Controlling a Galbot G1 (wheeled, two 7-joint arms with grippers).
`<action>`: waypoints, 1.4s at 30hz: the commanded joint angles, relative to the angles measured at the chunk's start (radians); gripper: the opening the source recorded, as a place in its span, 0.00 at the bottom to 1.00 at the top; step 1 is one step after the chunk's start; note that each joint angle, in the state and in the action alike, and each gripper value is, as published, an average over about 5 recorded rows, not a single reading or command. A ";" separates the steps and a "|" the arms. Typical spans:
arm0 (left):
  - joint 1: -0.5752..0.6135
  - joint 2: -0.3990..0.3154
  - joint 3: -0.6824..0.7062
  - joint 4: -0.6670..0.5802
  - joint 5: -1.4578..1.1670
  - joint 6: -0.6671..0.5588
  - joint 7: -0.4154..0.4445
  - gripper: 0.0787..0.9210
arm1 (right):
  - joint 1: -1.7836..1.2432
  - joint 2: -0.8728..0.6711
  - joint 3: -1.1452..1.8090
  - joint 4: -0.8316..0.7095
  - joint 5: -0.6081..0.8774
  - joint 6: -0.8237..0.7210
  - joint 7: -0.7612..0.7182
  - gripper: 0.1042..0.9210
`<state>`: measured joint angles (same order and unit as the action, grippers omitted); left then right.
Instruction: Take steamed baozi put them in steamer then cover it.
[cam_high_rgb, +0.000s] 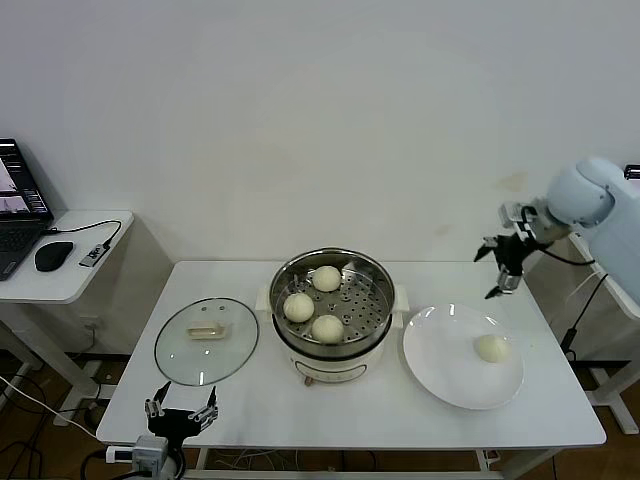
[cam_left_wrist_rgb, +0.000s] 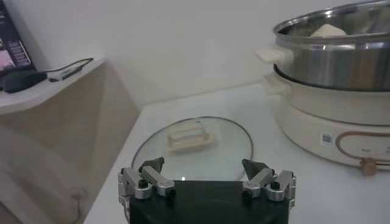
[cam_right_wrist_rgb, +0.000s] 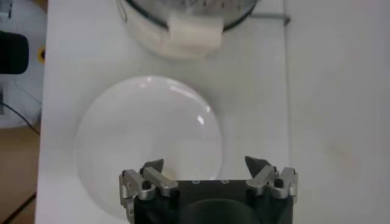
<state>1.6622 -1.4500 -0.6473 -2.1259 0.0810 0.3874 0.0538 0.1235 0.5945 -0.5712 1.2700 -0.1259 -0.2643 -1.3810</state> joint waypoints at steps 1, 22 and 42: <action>0.000 -0.002 0.002 0.012 0.008 0.000 0.001 0.88 | -0.197 0.014 0.112 -0.085 -0.139 0.025 0.014 0.88; 0.002 -0.004 -0.005 0.052 0.011 -0.002 -0.001 0.88 | -0.312 0.188 0.168 -0.273 -0.334 0.189 0.087 0.88; -0.014 -0.008 0.002 0.076 0.013 -0.001 0.000 0.88 | -0.329 0.217 0.186 -0.325 -0.369 0.202 0.124 0.88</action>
<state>1.6492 -1.4585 -0.6457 -2.0533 0.0936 0.3857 0.0534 -0.1973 0.7998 -0.3909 0.9645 -0.4744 -0.0735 -1.2706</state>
